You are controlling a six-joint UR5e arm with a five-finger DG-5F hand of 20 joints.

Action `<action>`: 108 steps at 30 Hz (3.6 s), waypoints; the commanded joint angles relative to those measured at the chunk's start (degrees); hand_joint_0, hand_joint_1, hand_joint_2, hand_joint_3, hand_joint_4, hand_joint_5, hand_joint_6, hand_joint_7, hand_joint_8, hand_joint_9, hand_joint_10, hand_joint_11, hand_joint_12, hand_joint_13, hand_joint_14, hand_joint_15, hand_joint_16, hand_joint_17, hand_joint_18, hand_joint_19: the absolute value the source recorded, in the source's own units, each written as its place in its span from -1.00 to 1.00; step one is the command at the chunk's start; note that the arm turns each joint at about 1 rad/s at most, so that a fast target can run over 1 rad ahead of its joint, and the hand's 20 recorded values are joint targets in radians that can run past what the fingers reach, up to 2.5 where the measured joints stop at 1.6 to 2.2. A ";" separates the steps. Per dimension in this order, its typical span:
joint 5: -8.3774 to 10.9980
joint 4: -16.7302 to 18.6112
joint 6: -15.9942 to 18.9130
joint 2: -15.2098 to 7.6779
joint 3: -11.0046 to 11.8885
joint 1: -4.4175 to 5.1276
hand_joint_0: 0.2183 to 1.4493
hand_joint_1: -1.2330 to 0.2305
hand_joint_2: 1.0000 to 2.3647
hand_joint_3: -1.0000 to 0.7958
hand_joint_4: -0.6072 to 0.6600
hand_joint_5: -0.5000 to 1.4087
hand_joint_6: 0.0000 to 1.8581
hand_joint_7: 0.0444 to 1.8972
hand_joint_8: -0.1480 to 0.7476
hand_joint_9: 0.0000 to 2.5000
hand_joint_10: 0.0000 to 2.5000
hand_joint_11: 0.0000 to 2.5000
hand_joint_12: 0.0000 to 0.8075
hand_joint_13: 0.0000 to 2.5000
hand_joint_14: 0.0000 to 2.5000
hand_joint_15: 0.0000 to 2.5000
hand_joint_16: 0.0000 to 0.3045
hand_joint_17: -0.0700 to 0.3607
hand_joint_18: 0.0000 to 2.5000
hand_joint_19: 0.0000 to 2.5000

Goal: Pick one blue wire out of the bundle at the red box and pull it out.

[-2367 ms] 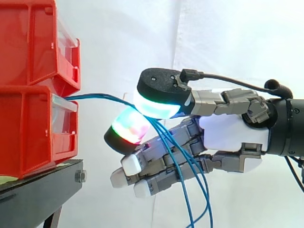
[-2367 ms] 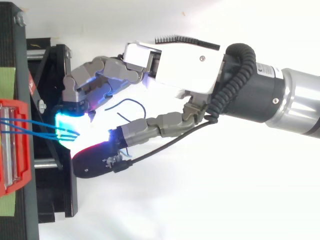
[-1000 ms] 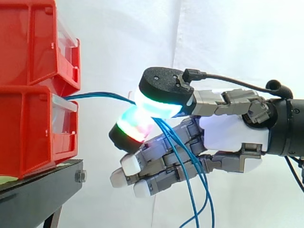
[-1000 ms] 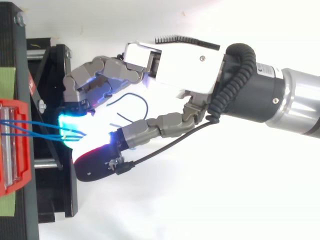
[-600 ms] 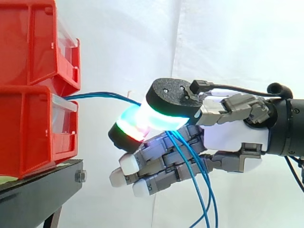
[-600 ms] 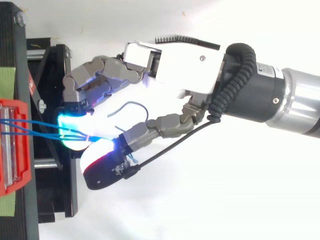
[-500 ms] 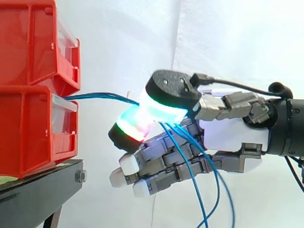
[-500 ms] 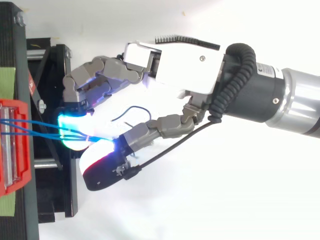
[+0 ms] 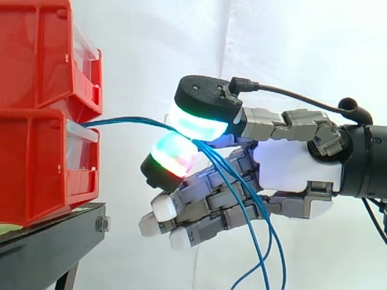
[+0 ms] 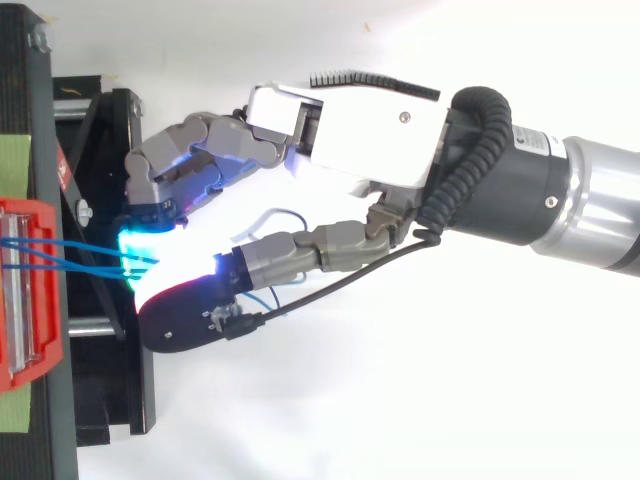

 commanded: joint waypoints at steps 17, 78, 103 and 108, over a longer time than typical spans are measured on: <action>0.00 0.74 -0.04 -0.01 -0.08 0.00 -0.37 -0.47 -0.81 0.13 0.07 -0.66 -0.07 0.02 -0.06 -0.45 -0.99 -0.78 0.12 -0.58 -0.99 -0.85 -0.54 0.06 -0.59 -0.80; 0.00 0.74 0.05 -0.01 -0.08 0.00 -0.57 -0.32 -1.00 -0.44 -0.14 -0.66 -0.09 0.06 -0.09 -0.42 -0.99 -0.65 0.04 -0.59 -0.99 -0.80 -0.61 -0.05 -0.61 -0.74; 0.00 0.74 -0.04 -0.01 -0.08 0.00 -0.35 -0.50 -0.98 -0.13 -0.05 -0.68 -0.05 0.12 -0.10 -0.44 -0.99 -0.62 0.00 -0.60 -0.99 -0.80 -0.63 -0.09 -0.65 -0.74; 0.00 0.74 -0.04 -0.01 -0.08 0.00 -0.22 -0.62 -0.99 -0.37 -0.13 -0.69 -0.07 0.08 -0.16 -0.50 -0.99 -0.66 0.00 -0.62 -0.99 -0.84 -0.63 -0.08 -0.63 -0.82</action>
